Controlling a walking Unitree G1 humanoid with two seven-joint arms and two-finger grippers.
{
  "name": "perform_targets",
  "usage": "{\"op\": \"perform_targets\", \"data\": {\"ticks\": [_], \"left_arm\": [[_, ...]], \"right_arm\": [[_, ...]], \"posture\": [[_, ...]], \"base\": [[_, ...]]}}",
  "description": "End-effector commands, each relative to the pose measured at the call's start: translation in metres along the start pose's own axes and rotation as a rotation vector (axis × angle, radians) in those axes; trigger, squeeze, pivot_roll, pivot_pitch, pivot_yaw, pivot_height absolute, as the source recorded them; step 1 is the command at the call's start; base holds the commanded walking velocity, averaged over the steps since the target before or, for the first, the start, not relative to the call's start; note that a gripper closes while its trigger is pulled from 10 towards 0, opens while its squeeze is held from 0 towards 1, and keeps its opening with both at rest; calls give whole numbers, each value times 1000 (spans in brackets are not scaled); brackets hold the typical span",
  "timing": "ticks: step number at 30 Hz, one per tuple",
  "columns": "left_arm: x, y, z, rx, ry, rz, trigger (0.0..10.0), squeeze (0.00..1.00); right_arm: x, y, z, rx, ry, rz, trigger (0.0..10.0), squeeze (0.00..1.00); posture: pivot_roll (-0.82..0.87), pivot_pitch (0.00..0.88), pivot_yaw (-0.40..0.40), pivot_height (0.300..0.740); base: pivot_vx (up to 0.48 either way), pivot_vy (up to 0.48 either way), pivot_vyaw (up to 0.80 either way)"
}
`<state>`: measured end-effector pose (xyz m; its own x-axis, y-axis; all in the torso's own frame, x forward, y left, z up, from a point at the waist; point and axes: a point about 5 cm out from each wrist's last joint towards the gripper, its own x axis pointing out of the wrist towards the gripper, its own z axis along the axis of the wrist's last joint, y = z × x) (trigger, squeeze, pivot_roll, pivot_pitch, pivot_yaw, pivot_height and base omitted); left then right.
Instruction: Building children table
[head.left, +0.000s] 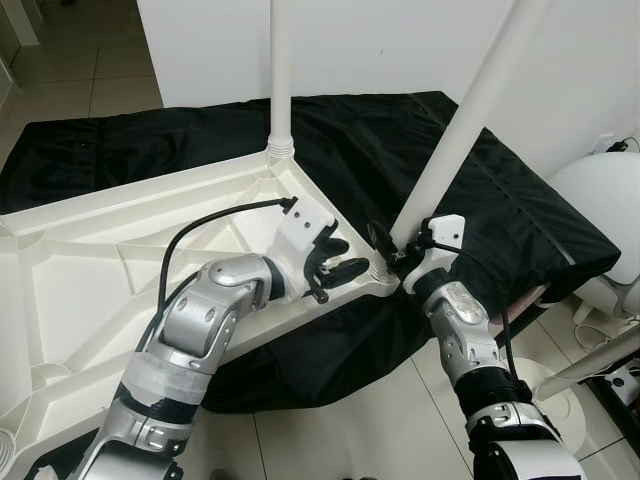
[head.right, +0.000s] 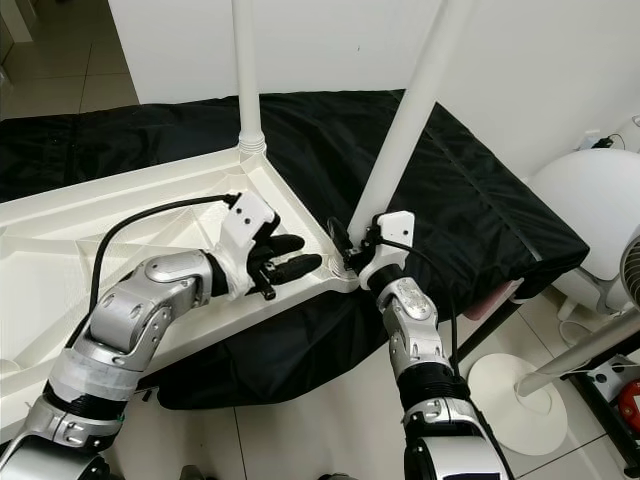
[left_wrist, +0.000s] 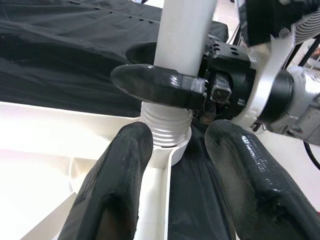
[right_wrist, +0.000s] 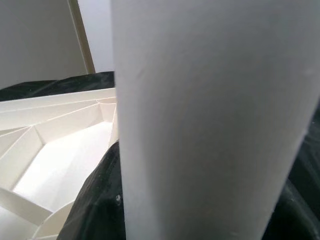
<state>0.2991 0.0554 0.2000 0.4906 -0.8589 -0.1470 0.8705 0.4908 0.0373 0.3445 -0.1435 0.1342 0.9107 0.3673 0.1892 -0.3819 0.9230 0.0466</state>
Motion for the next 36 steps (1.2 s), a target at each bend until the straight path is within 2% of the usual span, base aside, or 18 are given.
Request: {"op": "perform_targets", "data": {"ticks": [1, 2, 4, 8, 11, 14, 18, 21, 26, 36], "left_arm": [[-1, 4, 2, 6, 3, 94, 10000, 0], [0, 4, 2, 5, 3, 95, 10000, 0], [0, 4, 2, 5, 3, 95, 10000, 0], [0, 4, 3, 5, 3, 95, 10000, 0], [-1, 6, 4, 4, 0, 100, 10000, 0], [-1, 6, 4, 4, 0, 101, 10000, 0], [-1, 6, 5, 2, -5, 99, 10000, 0], [-1, 6, 5, 1, -6, 99, 10000, 0], [0, 6, 6, 5, -10, 98, 10000, 0], [-2, 7, 7, 5, -14, 105, 10000, 0]], "right_arm": [[-23, 5, -37, -43, 141, -2, 10000, 0], [-26, 9, -35, -85, 105, 27, 10000, 0], [-27, 11, -33, -105, 85, 45, 10000, 0], [-29, 13, -33, -114, 73, 55, 10000, 0], [-39, 19, -36, -152, 63, 126, 10000, 0], [-41, 20, -37, -162, 64, 137, 10000, 0], [-39, 18, -41, -99, 120, 145, 10000, 0], [-38, 17, -41, -94, 127, 146, 10000, 0], [-31, 14, -43, -60, 226, 212, 10000, 0], [-28, 2, -42, -4, 276, 196, 10000, 0]], "posture": [[57, 94, -22, 740], [57, 96, -21, 740], [57, 96, -21, 740], [57, 96, -21, 740], [56, 98, -19, 740], [56, 98, -19, 740], [51, 99, -16, 740], [51, 99, -16, 740], [47, 96, -18, 740], [54, 92, -26, 740]], "base": [[0, 0, 0], [0, 0, 0], [0, 0, 0], [0, 0, 0], [0, 0, 0], [0, 0, 0], [0, 0, 0], [0, 0, 0], [0, 0, 0], [0, 0, 0]]}}
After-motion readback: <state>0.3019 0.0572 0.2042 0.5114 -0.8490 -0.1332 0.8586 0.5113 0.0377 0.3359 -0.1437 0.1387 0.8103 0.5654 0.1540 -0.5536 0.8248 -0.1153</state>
